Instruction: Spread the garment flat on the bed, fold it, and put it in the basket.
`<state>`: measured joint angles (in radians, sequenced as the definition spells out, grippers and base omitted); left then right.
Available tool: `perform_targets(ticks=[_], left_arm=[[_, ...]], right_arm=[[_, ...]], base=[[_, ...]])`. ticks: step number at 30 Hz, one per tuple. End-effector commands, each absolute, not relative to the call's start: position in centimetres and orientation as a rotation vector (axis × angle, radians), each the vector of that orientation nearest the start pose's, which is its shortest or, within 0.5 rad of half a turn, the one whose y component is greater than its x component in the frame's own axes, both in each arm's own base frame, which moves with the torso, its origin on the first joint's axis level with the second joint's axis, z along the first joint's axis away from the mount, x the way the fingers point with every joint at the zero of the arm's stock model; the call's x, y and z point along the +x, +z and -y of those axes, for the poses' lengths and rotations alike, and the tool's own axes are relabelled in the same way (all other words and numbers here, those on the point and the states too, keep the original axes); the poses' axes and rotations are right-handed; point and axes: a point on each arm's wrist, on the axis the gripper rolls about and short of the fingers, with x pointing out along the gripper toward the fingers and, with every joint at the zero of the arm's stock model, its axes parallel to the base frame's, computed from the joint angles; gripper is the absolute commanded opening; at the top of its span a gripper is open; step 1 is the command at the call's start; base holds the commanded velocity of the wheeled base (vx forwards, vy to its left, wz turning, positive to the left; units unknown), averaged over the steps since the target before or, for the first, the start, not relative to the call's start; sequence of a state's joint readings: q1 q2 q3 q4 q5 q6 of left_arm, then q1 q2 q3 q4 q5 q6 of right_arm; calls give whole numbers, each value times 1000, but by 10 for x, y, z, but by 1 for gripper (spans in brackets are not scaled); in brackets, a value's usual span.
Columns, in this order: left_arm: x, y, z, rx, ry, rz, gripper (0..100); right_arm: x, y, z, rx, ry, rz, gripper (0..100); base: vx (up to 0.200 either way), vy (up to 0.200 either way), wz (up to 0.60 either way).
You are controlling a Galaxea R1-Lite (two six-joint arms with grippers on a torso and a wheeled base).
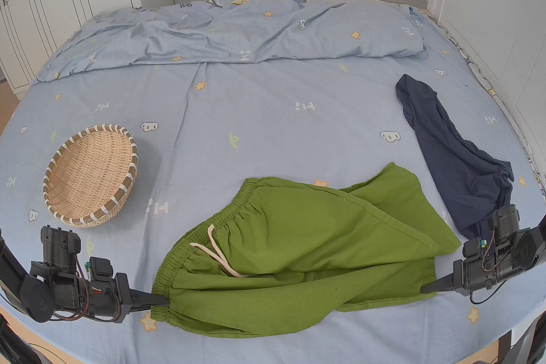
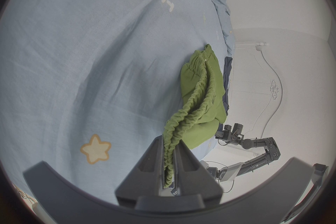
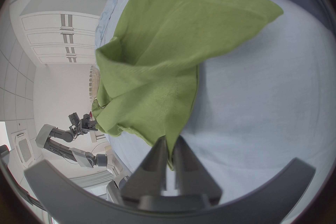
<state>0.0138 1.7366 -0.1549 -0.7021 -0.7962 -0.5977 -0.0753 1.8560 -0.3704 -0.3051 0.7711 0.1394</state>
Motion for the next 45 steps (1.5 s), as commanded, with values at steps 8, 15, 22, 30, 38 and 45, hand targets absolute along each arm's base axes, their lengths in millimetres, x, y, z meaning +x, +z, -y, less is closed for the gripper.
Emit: perform_targets(ticks=[8,15,22,30,38,45], left_arm=[[185,42,10,-898,-436,-1050,0],[156,38,3,-851,-420,-1052,0],[151,33,-1,-780,-374,-1049,0],[144,29,6,-739,-339,-1160,0],[144,26,11,-716,-353,-1200,0],[141,23,14,-669,-322,-1225,0]], right_arm=[[204,37,5,629,522,-1132,0],[174,59,-1,623,518,-1212,0],[164,56,4,600,442,-1290,0],[160,51,2,586,430,-1324,0],[159,44,1,556,407,-1351,0],[161,31,2,536,369,-1371,0]], base=[[0,0,0],[0,0,0],[0,0,0],[0,0,0],[0,0,0],[0,0,0]])
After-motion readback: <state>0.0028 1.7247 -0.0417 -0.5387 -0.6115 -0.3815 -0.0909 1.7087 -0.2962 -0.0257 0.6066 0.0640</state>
